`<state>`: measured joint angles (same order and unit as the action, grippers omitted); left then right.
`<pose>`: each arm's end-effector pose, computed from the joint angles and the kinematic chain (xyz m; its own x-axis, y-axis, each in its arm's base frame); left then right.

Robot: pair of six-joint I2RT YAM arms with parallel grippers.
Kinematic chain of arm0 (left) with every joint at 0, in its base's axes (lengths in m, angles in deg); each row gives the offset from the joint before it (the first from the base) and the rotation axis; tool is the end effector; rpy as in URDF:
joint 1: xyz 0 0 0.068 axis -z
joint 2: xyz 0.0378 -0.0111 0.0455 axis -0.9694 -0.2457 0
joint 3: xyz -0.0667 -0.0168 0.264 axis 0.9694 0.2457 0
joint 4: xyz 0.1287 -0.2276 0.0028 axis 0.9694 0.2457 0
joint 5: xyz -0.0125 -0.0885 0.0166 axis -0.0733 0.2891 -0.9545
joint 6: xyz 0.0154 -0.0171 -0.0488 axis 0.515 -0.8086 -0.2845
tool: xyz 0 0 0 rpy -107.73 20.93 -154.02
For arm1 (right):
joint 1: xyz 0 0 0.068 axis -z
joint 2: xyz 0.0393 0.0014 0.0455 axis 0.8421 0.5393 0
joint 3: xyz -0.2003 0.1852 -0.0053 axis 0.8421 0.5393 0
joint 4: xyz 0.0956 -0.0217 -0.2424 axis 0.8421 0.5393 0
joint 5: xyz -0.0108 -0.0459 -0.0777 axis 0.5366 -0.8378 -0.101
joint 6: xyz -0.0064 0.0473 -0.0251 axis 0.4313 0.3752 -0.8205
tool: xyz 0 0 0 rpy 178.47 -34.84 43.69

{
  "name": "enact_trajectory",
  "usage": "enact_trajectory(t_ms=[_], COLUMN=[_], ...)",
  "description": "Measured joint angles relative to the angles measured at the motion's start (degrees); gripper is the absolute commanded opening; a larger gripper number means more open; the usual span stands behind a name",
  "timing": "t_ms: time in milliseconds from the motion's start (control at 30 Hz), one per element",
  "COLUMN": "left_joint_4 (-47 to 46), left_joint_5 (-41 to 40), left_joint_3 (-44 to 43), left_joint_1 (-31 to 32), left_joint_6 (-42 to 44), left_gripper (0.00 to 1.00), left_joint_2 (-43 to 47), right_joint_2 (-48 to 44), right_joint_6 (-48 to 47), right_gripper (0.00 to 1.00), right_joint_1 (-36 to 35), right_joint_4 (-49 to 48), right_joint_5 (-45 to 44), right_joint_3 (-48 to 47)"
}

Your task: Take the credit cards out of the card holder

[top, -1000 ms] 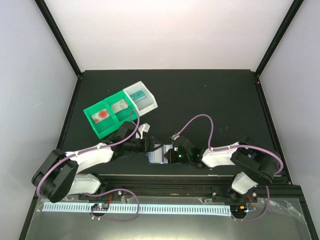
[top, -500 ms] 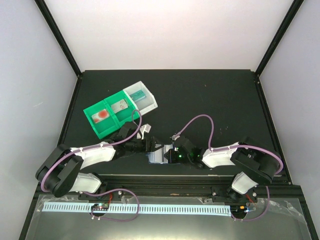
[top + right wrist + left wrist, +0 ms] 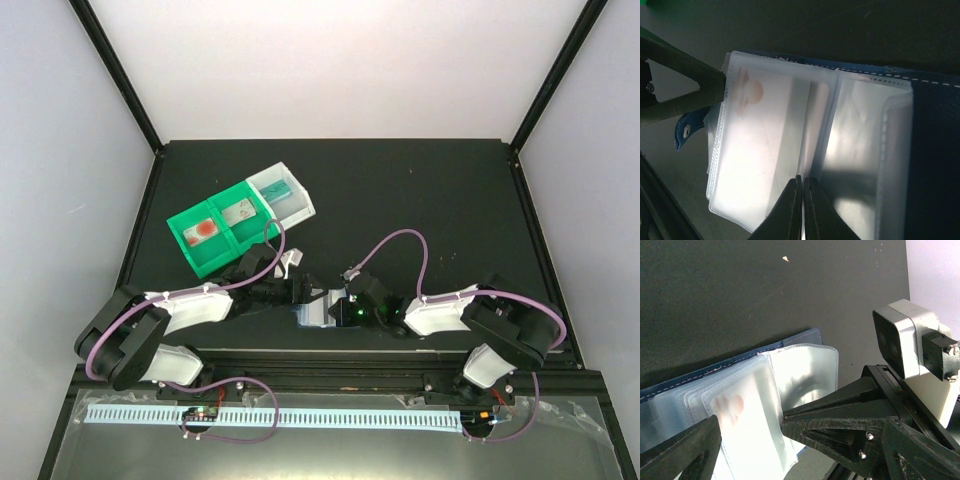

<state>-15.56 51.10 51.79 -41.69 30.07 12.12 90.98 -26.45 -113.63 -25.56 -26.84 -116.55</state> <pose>0.1863 -0.1497 0.1441 -0.9552 -0.0448 -0.2924 0.2117 0.5872 -0.7813 0.1430 0.2226 0.1122 -0.9277 0.0014 -0.3734 -0.2454 0.7515 0.6124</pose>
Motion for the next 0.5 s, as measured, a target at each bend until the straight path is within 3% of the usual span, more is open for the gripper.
enact_trajectory(t_ms=[500], left_joint_4=[1.4], left_joint_5=[0.0], left_joint_3=[0.0], left_joint_1=[0.0], left_joint_6=[0.9], left_gripper=[0.9], left_joint_2=[0.3], right_joint_2=[0.0], right_joint_6=[0.3], right_gripper=[0.04], right_joint_1=[0.0], right_joint_4=[-0.2], right_joint_5=[-0.2], right_joint_3=[0.2])
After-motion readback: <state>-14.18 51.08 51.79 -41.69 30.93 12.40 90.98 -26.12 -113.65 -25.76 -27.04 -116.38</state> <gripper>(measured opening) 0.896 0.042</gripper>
